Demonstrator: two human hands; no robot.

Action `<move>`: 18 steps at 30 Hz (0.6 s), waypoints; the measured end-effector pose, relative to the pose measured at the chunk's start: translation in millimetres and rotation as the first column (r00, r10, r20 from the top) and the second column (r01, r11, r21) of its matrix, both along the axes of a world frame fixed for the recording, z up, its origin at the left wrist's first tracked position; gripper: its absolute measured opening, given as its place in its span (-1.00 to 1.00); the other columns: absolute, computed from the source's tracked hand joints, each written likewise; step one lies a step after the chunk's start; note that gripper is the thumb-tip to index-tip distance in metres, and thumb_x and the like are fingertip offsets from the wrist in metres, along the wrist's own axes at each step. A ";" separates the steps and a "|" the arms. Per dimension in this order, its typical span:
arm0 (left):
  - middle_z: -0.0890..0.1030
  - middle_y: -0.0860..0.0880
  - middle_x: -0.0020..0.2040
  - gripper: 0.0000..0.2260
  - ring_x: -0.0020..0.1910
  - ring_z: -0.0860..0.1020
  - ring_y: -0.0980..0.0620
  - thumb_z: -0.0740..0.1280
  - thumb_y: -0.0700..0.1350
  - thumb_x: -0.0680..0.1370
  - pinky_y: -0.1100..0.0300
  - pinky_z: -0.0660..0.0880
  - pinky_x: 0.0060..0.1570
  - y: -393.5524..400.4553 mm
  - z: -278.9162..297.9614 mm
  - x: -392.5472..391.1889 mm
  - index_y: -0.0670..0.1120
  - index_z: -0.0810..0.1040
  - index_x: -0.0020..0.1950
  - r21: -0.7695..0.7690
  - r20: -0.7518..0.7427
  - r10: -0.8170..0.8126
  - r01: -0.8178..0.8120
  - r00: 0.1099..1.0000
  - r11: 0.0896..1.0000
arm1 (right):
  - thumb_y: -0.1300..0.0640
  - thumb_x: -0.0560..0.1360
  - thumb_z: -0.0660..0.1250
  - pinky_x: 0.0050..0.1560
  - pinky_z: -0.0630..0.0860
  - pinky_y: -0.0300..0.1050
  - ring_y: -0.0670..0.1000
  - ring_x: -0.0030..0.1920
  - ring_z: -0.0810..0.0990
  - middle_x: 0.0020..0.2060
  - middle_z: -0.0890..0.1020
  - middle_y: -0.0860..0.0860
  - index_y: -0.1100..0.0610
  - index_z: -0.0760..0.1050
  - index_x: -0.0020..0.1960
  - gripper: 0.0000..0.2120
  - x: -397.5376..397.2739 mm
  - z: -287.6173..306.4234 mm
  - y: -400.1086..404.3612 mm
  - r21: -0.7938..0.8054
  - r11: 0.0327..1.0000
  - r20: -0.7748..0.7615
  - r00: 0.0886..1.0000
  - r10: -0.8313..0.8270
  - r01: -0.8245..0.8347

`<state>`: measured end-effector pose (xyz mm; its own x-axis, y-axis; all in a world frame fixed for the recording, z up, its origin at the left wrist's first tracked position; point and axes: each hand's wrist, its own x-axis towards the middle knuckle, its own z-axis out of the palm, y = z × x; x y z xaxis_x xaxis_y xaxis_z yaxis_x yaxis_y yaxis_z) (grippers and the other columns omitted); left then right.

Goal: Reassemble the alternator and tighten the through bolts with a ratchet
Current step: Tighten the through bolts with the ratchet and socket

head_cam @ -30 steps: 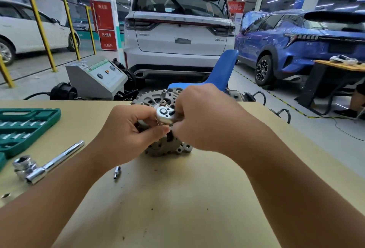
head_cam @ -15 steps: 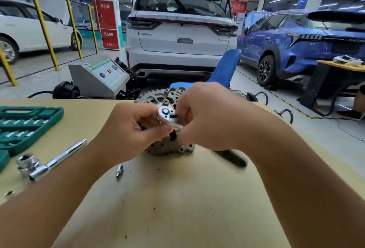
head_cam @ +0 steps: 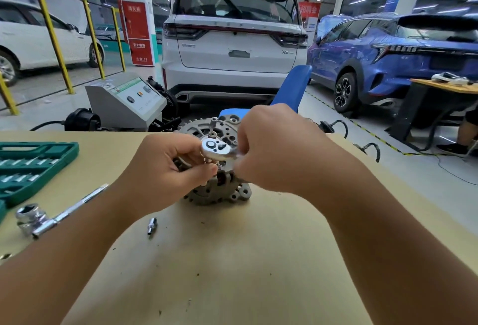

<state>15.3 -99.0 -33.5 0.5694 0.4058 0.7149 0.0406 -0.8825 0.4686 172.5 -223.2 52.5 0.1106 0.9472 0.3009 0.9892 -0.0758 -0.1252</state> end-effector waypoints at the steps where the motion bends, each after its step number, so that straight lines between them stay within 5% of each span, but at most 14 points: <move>1: 0.69 0.06 -0.27 -0.95 -0.31 0.61 0.09 0.53 -0.13 0.47 0.31 0.49 -0.24 -1.2 -1.5 1.4 -0.05 0.75 -0.08 0.005 0.019 0.012 -0.012 1.000 1.000 | 0.08 0.37 0.43 -0.42 0.39 -0.18 0.03 -0.42 0.45 -0.38 0.54 -0.03 0.11 0.56 -0.18 -0.89 -1.4 0.8 -0.4 -0.061 0.997 -0.056 0.998 0.038 -0.041; 4: 0.68 0.05 -0.29 -0.93 -0.33 0.58 0.08 0.51 -0.10 0.47 0.23 0.48 -0.29 -2.1 -2.8 1.8 -0.07 0.75 -0.09 0.004 0.013 0.014 -0.014 1.000 1.000 | 0.06 0.33 0.46 -0.44 0.41 -0.23 0.00 -0.42 0.46 -0.41 0.56 -0.03 0.10 0.58 -0.22 -0.87 -6.7 3.6 -2.4 -0.133 0.987 -0.120 0.990 0.078 -0.094; 7: 0.70 0.01 -0.25 -0.86 -0.27 0.64 0.04 0.52 -0.09 0.47 0.19 0.53 -0.25 1.2 0.2 -2.4 -0.14 0.75 -0.06 -0.025 -0.041 -0.015 0.014 0.999 1.000 | 0.22 0.41 0.36 -0.13 0.58 -0.01 0.04 -0.21 0.57 -0.17 0.61 -0.01 0.01 0.62 -0.06 -0.83 -0.3 2.1 -0.5 -0.003 1.000 -0.019 1.000 0.008 -0.008; 10: 0.69 0.04 -0.24 -0.89 -0.27 0.65 0.04 0.55 -0.08 0.48 0.24 0.54 -0.24 2.6 1.6 -3.6 -0.10 0.75 -0.07 -0.033 -0.050 -0.018 0.016 0.999 0.999 | 0.18 0.43 0.38 -0.22 0.49 0.00 0.02 -0.29 0.52 -0.24 0.53 -0.03 0.01 0.59 -0.06 -0.88 1.1 2.5 -1.1 0.058 0.998 0.054 0.998 -0.032 0.028; 14: 0.70 0.00 -0.28 -0.87 -0.35 0.60 0.05 0.52 -0.07 0.47 0.24 0.51 -0.31 0.0 -1.3 -0.9 -0.11 0.76 -0.08 -0.034 0.002 -0.017 0.017 1.000 0.999 | 0.08 0.33 0.44 -0.50 0.38 -0.22 0.00 -0.44 0.46 -0.39 0.52 -0.07 0.04 0.56 -0.21 -0.91 -8.1 2.6 -5.1 -0.145 0.985 -0.069 0.994 0.086 -0.095; 18: 0.72 0.08 -0.27 -0.93 -0.32 0.64 0.08 0.54 -0.11 0.48 0.34 0.48 -0.28 3.2 0.7 -3.4 -0.02 0.76 -0.05 -0.058 -0.061 -0.025 0.022 0.998 0.998 | 0.24 0.41 0.34 -0.24 0.56 -0.06 0.04 -0.26 0.55 -0.20 0.57 -0.02 0.00 0.61 -0.03 -0.79 -0.7 1.1 -0.8 0.015 1.000 0.055 0.998 -0.024 0.023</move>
